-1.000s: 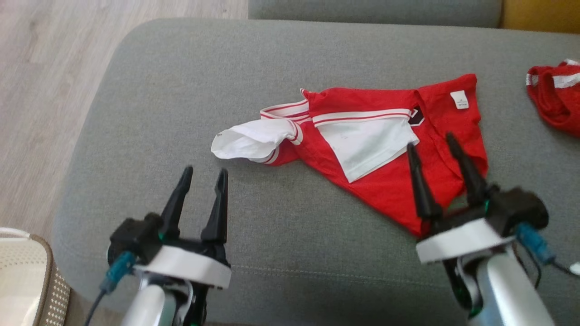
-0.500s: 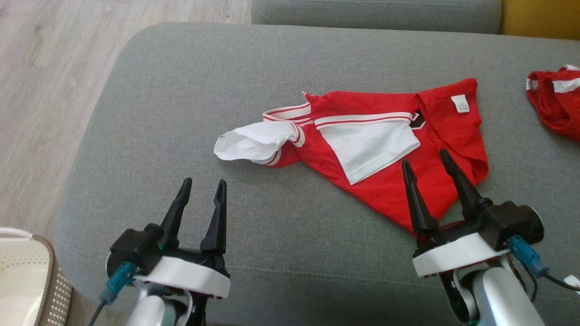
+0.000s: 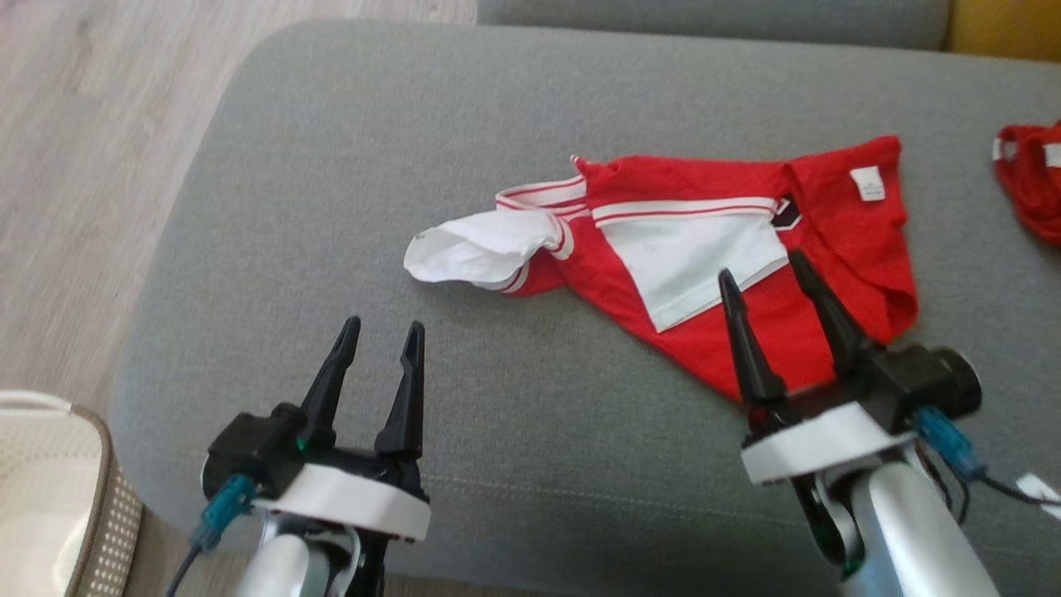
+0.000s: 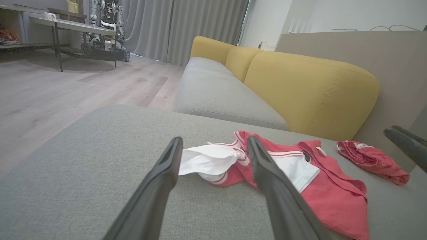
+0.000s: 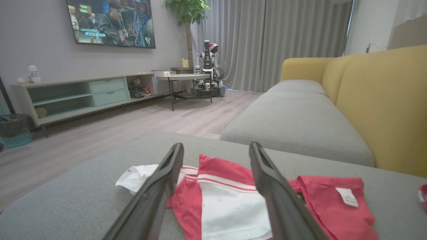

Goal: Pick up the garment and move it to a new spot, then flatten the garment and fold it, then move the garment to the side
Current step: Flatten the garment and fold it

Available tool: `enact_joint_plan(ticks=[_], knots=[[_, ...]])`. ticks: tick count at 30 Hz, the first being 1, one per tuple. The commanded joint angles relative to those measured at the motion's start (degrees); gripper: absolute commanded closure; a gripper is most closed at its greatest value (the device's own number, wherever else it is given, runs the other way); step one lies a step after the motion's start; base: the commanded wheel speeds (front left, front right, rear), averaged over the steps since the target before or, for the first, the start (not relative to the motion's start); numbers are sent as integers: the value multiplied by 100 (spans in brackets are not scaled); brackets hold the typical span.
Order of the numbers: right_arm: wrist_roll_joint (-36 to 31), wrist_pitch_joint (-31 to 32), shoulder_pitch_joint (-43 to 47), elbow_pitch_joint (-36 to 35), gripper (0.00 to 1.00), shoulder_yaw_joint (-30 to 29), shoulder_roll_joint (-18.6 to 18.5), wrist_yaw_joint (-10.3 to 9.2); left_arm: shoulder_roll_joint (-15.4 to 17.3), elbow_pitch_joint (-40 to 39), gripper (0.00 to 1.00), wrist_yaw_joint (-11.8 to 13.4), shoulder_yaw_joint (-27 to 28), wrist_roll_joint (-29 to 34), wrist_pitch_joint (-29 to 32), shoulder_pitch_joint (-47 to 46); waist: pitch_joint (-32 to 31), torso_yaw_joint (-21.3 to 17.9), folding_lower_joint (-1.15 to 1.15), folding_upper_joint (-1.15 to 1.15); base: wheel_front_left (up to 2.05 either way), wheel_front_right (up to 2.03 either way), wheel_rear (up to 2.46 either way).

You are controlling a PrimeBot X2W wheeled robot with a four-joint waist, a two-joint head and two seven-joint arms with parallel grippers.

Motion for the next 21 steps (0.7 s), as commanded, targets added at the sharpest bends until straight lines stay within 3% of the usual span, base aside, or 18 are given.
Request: enact_joint_plan(ticks=[1, 8, 21], knots=[[-93, -37, -424, -80, 0, 174, 39, 40, 14, -263, 0, 62, 120, -23, -30, -366, 190, 82, 0, 0, 0, 0, 0], [-193, -37, -980, 444, 0, 246, -38, 40, 14, -295, 0, 68, -77, -149, -30, -572, 672, 289, 0, 0, 0, 0, 0], [-129, 298, -1919, 2681, 0, 345, -195, 40, 14, -235, 0, 98, -332, -338, -30, -879, 1170, 648, 0, 0, 0, 0, 0]])
